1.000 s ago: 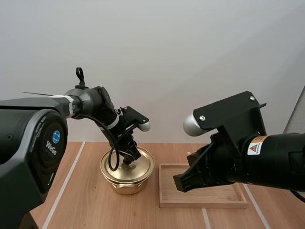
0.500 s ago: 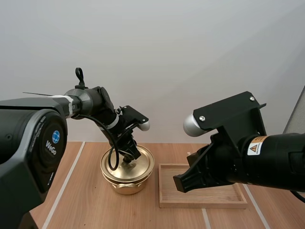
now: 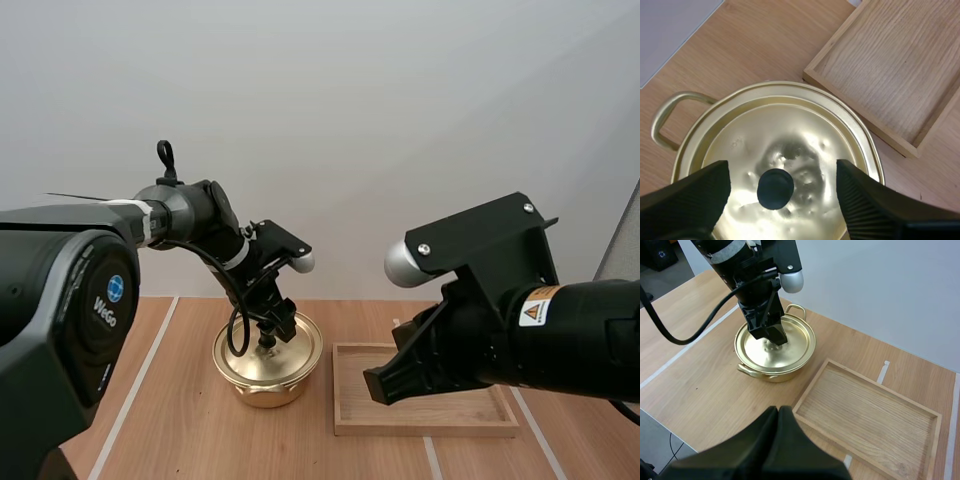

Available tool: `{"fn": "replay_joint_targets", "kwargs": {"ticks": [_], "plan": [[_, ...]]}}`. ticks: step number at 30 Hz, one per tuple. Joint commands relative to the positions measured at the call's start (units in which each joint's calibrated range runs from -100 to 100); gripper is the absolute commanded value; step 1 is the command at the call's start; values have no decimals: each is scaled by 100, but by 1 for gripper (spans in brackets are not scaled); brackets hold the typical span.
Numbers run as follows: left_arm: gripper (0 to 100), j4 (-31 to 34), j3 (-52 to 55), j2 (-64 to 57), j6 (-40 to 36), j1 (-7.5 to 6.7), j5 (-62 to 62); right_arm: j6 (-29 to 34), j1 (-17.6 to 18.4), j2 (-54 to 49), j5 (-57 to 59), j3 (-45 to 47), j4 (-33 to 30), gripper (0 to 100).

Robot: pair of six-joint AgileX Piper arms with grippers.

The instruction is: Open the lid, put the grape in the pot, and close it

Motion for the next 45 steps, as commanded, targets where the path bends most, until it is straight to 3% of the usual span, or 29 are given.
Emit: {"fn": "replay_joint_targets", "kwargs": {"ticks": [1,15,27,28,29,30,31,32,33,40,45], "plan": [[100,-130,13,-304,-62,-17,195,12,-25,-54,58,18,-39,0],[100,-61,-40,-2723,-297,-17,1473,12,-25,-54,58,18,-39,0],[100,137,-40,-5100,-845,-17,1473,276,-25,-480,58,18,-271,0],[96,197,-40,-5278,-944,-17,1473,276,-25,-601,58,18,-297,0],[85,227,-40,-5381,-1019,-17,1473,276,-25,-653,58,18,-315,0],[54,346,-25,-5601,-1163,-17,1473,276,-25,-853,33,18,-312,0],[29,375,7,-5752,-1194,-17,1473,285,-25,-921,33,18,-312,0],[8,375,68,-5901,-1217,-17,1473,284,-25,-986,33,18,-322,0],[0,375,132,-5993,-1218,-17,1473,313,-25,-1077,33,18,-325,0],[0,298,1256,-7128,-1821,-17,1473,818,-25,-1556,-78,45,-554,0],[0,298,2028,-7951,-2386,-17,-168,1043,-25,-1785,-434,435,-554,0]]}}
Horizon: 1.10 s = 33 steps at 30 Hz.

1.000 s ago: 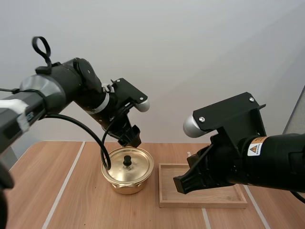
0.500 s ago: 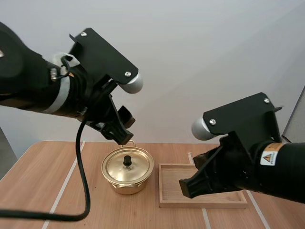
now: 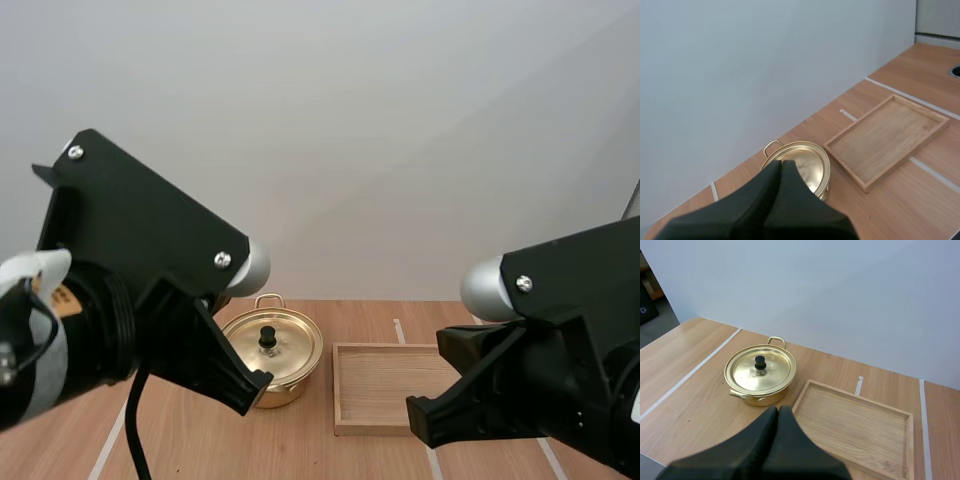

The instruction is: Open the lid, put the grape in the pot, and close it

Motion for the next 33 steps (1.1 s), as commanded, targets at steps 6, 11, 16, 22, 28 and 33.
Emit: {"fn": "replay_joint_targets", "kwargs": {"ticks": [6,11,16,22,28,33], "plan": [[0,-24,1118,-1441,-1091,-17,-2548,275,-25,-663,-1642,1332,-222,0],[0,71,1518,-1857,-1190,-17,-3179,275,-147,-1023,-2317,1856,-415,0],[0,248,1748,-2302,-1373,82,-3257,275,-178,-1535,-2872,2080,-404,0],[0,580,2085,-2476,-1755,89,-3912,275,-216,-1535,-3236,2233,-438,0],[0,1147,2768,-2476,-1755,41,-4352,275,-216,-1535,-3924,2395,-512,0],[0,1144,3748,-2476,-1755,31,-6174,275,-216,-1535,-6146,3112,-556,0]]}}
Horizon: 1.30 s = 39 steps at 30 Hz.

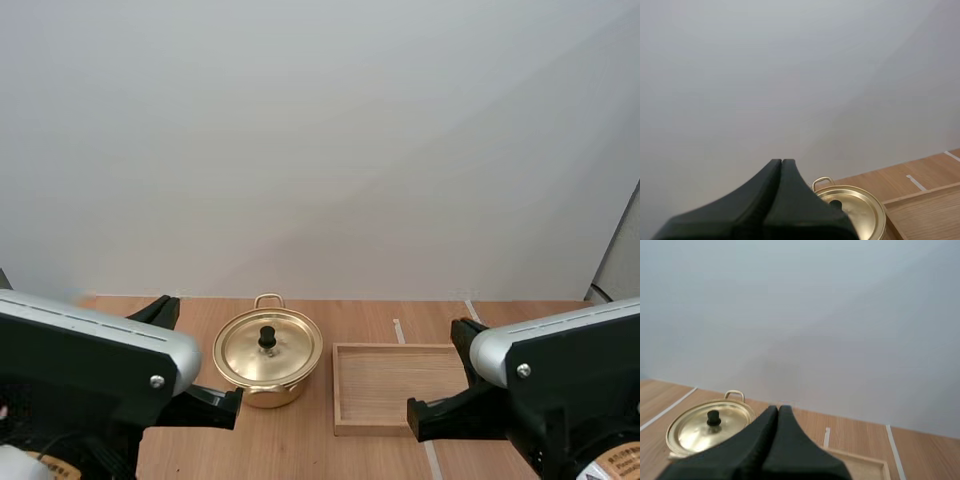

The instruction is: Open the lid, put the grape in the pot, and close it

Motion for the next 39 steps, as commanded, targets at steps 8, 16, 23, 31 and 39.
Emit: {"fn": "replay_joint_targets", "kwargs": {"ticks": [8,16,23,31,39], "plan": [[0,49,1902,-21,-66,-19,-3200,19,-216,-36,-3519,2240,-238,0],[0,49,2882,-160,-819,-19,-4300,19,-491,-36,-3997,3115,-156,0],[0,49,2964,-311,-1248,-12,-3203,19,-507,-36,-3152,3115,-68,0],[0,114,2964,-311,-1370,45,-1568,19,-566,-36,-2136,3115,-68,0],[0,138,2964,-311,-1195,78,-1511,19,-575,-36,-2121,3115,-68,0]]}}
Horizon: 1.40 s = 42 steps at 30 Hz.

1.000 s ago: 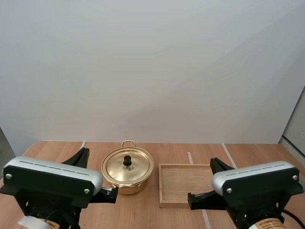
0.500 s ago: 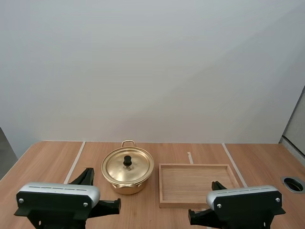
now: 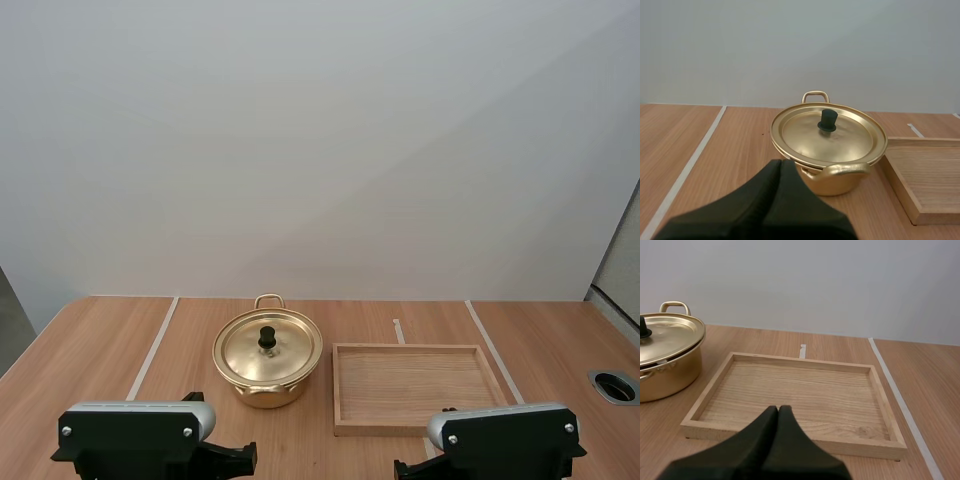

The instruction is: Open the lid, put the grape in the pot, and close it

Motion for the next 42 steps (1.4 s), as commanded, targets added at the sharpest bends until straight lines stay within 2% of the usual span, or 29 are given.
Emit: {"fn": "replay_joint_targets", "kwargs": {"ticks": [1,42], "plan": [[0,79,0,-40,87,10,-99,19,-18,-33,-20,4,24,0],[0,79,0,-40,87,10,-197,19,-18,-33,-18,4,24,0]]}}
